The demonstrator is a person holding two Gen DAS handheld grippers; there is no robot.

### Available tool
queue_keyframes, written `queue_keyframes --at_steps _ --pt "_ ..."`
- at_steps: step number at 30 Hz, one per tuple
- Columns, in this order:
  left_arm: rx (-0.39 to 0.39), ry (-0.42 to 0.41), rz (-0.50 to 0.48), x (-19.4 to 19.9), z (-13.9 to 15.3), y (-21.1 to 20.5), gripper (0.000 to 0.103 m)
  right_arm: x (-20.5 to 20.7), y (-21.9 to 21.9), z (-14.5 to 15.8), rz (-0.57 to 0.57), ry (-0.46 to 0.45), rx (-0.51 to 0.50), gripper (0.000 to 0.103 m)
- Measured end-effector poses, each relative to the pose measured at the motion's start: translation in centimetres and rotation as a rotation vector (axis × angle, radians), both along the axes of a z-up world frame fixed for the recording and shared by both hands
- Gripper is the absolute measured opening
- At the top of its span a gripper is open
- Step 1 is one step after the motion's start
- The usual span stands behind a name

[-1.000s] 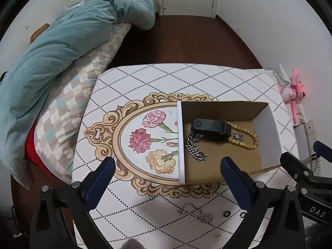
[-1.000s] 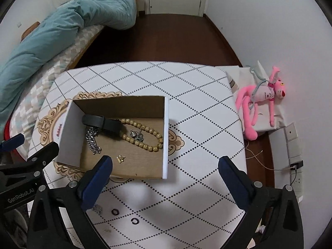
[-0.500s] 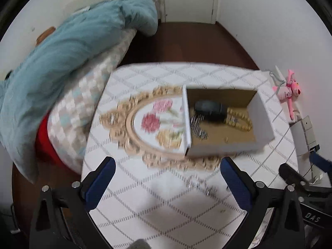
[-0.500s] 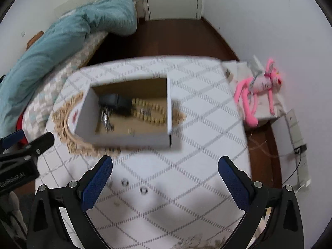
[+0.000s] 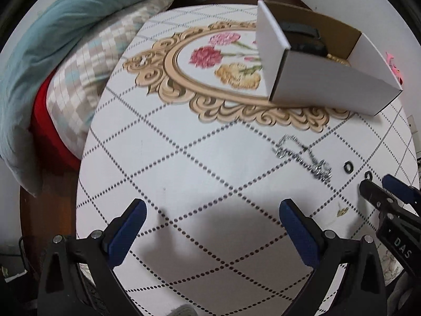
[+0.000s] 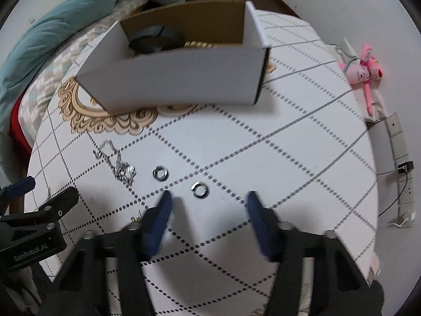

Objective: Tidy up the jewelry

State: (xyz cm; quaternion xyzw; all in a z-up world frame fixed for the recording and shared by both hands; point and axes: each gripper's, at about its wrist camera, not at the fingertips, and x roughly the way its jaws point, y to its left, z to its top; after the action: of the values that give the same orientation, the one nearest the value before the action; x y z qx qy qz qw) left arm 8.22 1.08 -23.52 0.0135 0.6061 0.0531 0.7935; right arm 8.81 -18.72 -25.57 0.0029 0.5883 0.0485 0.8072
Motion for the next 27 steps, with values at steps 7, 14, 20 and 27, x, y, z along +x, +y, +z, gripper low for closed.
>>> queue_keyframes --at_steps 7,14,20,27 --pt "0.002 -0.014 0.002 -0.4 0.0 -0.3 0.103 -0.4 0.4 0.1 0.009 -0.052 0.015 0.011" --pt "-0.084 -0.057 -0.059 -1.6 1.1 -3.7 0.102 -1.1 -2.7 1.4 -0.056 -0.047 0.07 0.0" --pt "-0.116 -0.064 -0.166 -2.3 0.7 -7.8 0.085 -2.2 -6.3 1.5 -0.135 -0.037 0.095 0.0" --pt "-0.094 -0.059 -0.216 -2.4 -0.1 -10.9 0.041 -2.9 -9.1 0.8 -0.208 0.006 0.099 0.001"
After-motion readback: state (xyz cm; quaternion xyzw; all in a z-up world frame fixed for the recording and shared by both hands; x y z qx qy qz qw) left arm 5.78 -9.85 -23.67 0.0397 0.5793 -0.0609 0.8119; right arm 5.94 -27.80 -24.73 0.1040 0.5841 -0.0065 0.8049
